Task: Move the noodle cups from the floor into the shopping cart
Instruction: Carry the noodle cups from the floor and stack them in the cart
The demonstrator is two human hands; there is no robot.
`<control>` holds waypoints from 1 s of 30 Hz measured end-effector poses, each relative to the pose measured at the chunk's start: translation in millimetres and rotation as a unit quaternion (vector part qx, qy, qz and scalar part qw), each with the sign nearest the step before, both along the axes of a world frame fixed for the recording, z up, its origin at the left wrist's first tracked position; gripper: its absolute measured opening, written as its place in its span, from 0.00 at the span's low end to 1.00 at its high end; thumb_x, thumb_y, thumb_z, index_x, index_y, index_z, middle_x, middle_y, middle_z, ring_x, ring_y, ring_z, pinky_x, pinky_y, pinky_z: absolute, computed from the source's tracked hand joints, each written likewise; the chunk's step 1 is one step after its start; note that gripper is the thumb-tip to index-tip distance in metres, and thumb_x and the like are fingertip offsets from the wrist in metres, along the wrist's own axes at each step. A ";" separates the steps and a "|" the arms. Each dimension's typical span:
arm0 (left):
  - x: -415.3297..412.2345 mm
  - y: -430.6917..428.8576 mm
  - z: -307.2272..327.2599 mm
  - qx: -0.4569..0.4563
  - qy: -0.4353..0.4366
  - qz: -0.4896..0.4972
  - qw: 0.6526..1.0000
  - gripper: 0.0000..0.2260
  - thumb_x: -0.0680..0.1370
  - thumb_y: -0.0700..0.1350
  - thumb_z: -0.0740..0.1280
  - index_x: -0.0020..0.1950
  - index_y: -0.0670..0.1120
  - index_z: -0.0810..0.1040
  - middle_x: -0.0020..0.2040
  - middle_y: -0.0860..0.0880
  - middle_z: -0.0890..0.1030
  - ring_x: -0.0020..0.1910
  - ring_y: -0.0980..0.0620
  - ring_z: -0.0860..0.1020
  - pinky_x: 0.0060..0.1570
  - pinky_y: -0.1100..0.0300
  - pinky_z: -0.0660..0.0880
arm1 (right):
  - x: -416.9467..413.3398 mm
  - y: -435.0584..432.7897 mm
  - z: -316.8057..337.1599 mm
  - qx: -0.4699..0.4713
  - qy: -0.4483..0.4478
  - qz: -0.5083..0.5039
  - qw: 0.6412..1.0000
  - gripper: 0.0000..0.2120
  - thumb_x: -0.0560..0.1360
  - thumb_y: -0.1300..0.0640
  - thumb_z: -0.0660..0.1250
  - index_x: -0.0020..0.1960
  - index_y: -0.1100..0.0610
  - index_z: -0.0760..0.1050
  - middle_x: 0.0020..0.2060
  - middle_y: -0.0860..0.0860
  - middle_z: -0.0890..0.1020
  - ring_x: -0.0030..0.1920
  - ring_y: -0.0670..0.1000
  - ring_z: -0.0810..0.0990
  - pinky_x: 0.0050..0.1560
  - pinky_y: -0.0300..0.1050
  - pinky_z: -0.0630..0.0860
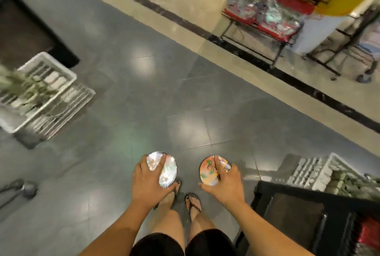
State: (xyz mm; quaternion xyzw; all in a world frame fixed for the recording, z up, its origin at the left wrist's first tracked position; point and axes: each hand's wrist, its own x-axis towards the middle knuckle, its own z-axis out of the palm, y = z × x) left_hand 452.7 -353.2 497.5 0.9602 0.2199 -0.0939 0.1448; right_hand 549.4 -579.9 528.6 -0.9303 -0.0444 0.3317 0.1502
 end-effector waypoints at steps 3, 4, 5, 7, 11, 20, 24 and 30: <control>-47.4 -1.8 16.9 0.005 0.013 0.102 0.995 0.40 0.64 0.75 0.58 0.72 0.57 0.70 0.65 0.36 0.67 0.59 0.36 0.70 0.55 0.45 0.72 | -17.6 15.0 9.4 -0.008 0.002 0.099 0.995 0.49 0.63 0.30 0.70 0.77 0.39 0.50 0.67 0.56 0.60 0.68 0.57 0.61 0.64 0.48 0.70; -67.2 -4.1 23.0 0.003 0.011 0.152 0.988 0.40 0.64 0.74 0.59 0.72 0.57 0.70 0.66 0.36 0.67 0.59 0.36 0.69 0.57 0.45 0.71 | -24.2 22.9 13.6 -0.010 0.003 0.147 0.989 0.49 0.62 0.30 0.69 0.77 0.39 0.50 0.67 0.56 0.60 0.68 0.57 0.61 0.63 0.49 0.71; -87.3 -7.6 28.0 0.000 0.005 0.203 0.979 0.40 0.63 0.74 0.61 0.72 0.57 0.69 0.66 0.36 0.66 0.59 0.37 0.69 0.57 0.45 0.71 | -30.1 31.1 16.8 -0.013 0.007 0.189 0.982 0.50 0.62 0.29 0.69 0.77 0.39 0.50 0.68 0.55 0.60 0.69 0.57 0.61 0.63 0.49 0.71; -127.0 -15.0 37.7 0.001 -0.009 0.297 0.955 0.41 0.62 0.73 0.64 0.72 0.57 0.69 0.66 0.37 0.66 0.58 0.38 0.68 0.57 0.46 0.72 | -40.4 51.4 23.0 -0.023 0.016 0.266 0.964 0.51 0.61 0.27 0.67 0.77 0.39 0.50 0.69 0.55 0.59 0.70 0.57 0.60 0.66 0.50 0.69; -207.3 -13.6 49.8 0.024 -0.026 0.434 0.900 0.41 0.62 0.74 0.61 0.70 0.54 0.73 0.64 0.37 0.68 0.54 0.38 0.70 0.54 0.45 0.74 | -65.7 110.5 37.3 -0.039 0.000 0.396 0.917 0.52 0.59 0.25 0.65 0.77 0.40 0.52 0.72 0.57 0.57 0.72 0.58 0.59 0.69 0.50 0.67; -383.4 27.7 74.5 0.009 -0.050 0.652 0.757 0.41 0.62 0.72 0.67 0.73 0.59 0.67 0.68 0.37 0.64 0.61 0.36 0.68 0.61 0.42 0.69 | -219.1 287.5 61.2 -0.018 -0.049 0.603 0.796 0.48 0.61 0.26 0.66 0.77 0.38 0.52 0.70 0.56 0.60 0.70 0.57 0.62 0.67 0.49 0.69; -456.3 41.6 89.0 0.038 -0.094 0.729 0.677 0.41 0.63 0.72 0.67 0.73 0.60 0.64 0.70 0.37 0.62 0.64 0.35 0.65 0.63 0.40 0.67 | -319.1 345.5 66.4 0.013 -0.043 0.655 0.754 0.47 0.62 0.26 0.67 0.76 0.37 0.53 0.70 0.56 0.60 0.71 0.57 0.62 0.68 0.47 0.66; -546.9 57.4 107.7 0.092 -0.141 0.796 0.582 0.42 0.64 0.73 0.64 0.75 0.59 0.64 0.72 0.37 0.60 0.66 0.36 0.62 0.65 0.40 0.65 | -444.2 404.6 72.9 0.081 -0.002 0.687 0.722 0.47 0.62 0.28 0.69 0.75 0.36 0.54 0.65 0.56 0.64 0.68 0.58 0.65 0.66 0.46 0.66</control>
